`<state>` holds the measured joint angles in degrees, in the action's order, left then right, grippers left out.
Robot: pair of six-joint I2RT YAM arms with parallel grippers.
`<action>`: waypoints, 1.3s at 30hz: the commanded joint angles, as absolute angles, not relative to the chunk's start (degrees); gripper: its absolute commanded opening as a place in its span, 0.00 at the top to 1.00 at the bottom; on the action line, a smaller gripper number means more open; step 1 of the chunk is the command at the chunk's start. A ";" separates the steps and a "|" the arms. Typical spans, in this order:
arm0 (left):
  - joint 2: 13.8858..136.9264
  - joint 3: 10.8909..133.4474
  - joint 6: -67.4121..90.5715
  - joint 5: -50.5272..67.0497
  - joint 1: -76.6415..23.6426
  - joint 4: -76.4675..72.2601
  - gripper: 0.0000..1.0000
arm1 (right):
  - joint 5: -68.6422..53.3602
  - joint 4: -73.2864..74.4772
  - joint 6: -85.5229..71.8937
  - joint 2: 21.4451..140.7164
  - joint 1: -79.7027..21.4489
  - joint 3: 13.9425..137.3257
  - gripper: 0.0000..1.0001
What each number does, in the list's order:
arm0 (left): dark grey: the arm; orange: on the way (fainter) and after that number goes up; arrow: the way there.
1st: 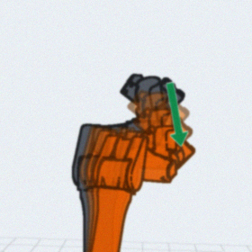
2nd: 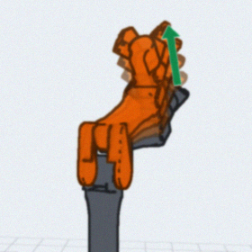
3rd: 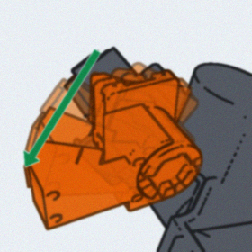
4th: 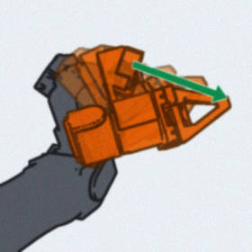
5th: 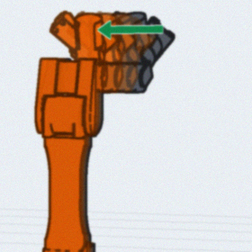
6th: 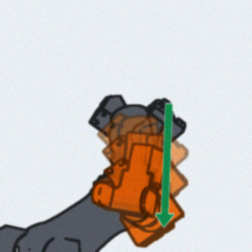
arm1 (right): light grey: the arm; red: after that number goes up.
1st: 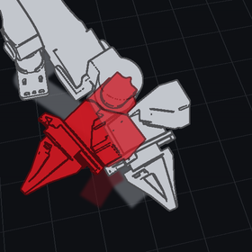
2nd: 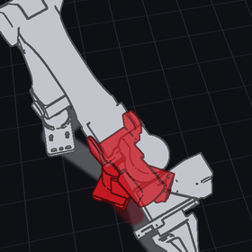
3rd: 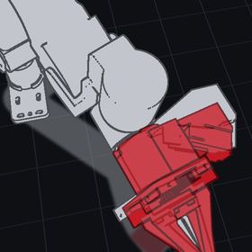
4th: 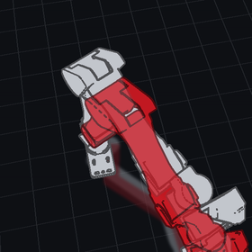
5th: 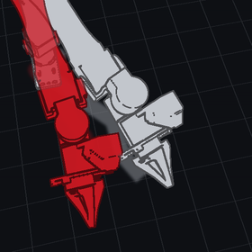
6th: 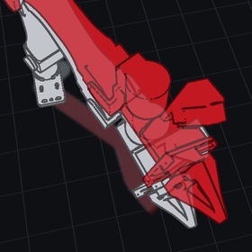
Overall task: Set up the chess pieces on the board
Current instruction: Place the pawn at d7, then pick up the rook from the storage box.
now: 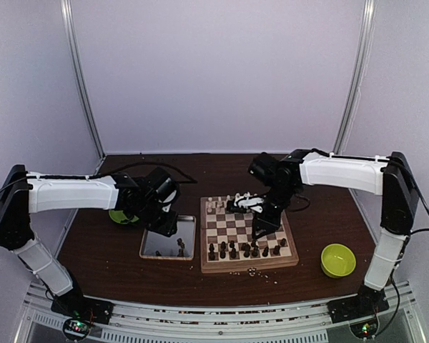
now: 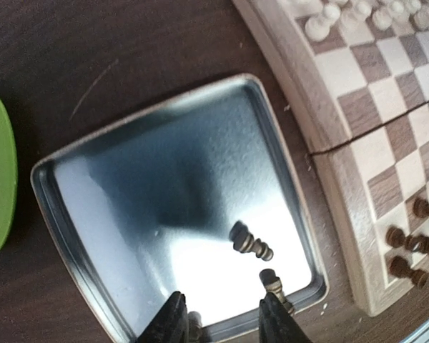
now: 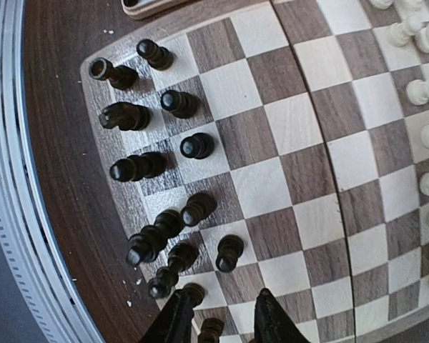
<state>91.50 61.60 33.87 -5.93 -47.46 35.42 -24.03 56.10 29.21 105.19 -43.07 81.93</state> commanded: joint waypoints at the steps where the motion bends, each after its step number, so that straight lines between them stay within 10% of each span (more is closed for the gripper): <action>1: 92.99 60.83 29.10 -2.23 -47.63 42.14 0.65 | -24.72 55.94 29.98 97.81 -40.95 79.29 0.69; 39: 109.40 74.84 43.62 3.08 -52.56 52.60 0.75 | -32.78 47.84 31.11 89.66 -33.94 66.18 0.67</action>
<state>108.22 73.41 42.70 3.73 -52.58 51.20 -31.73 48.16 30.30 91.22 -34.24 66.59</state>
